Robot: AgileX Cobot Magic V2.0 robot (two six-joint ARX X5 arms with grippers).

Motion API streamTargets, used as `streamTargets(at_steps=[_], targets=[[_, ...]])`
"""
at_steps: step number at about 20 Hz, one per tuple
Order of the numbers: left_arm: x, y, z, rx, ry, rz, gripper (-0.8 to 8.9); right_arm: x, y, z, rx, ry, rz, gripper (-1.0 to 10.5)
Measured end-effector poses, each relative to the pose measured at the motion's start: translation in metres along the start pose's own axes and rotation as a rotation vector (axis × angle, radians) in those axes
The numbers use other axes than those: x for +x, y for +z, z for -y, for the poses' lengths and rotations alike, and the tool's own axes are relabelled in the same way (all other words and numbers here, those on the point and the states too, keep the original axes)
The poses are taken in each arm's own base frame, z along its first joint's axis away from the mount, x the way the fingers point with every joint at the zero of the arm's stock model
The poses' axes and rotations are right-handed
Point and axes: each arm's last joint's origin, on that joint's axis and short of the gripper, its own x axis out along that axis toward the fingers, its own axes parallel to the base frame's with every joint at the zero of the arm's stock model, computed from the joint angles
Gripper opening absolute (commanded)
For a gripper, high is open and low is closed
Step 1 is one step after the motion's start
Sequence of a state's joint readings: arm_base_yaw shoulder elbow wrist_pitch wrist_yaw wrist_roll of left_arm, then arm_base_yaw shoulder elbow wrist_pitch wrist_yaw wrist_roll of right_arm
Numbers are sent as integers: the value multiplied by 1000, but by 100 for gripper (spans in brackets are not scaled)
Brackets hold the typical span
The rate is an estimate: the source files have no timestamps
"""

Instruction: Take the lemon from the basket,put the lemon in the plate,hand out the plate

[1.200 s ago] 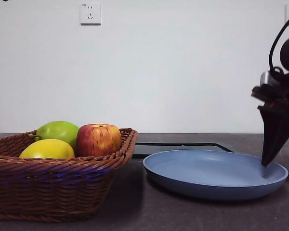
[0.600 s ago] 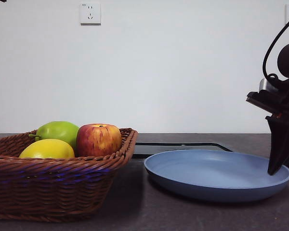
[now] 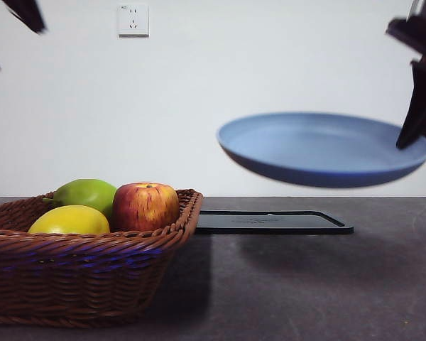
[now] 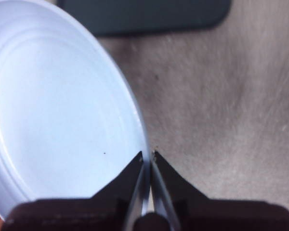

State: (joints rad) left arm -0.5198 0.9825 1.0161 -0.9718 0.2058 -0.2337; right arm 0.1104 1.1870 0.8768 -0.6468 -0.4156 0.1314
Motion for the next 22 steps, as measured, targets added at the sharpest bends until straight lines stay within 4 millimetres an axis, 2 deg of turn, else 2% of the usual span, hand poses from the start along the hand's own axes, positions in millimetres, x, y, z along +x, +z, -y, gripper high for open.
streamTargets(at_steps=[5,11,17,20,21,22], targets=[[58,11,25,64,98,-185,352,-20,-3,-9,-33,10,76,3],[116,11,20,-4,213,-360,352,-23,-3,-10,-38,11,86,3],[156,9,15,-11,254,-441,352,-23,-3,-10,-37,11,85,3],[166,7,13,-11,265,-460,348,-23,-4,-10,-35,10,79,3],[166,8,13,-9,268,-451,329,-23,-4,-10,-35,10,79,3],[166,9,14,-6,268,-445,267,-23,-4,-10,-34,10,79,3]])
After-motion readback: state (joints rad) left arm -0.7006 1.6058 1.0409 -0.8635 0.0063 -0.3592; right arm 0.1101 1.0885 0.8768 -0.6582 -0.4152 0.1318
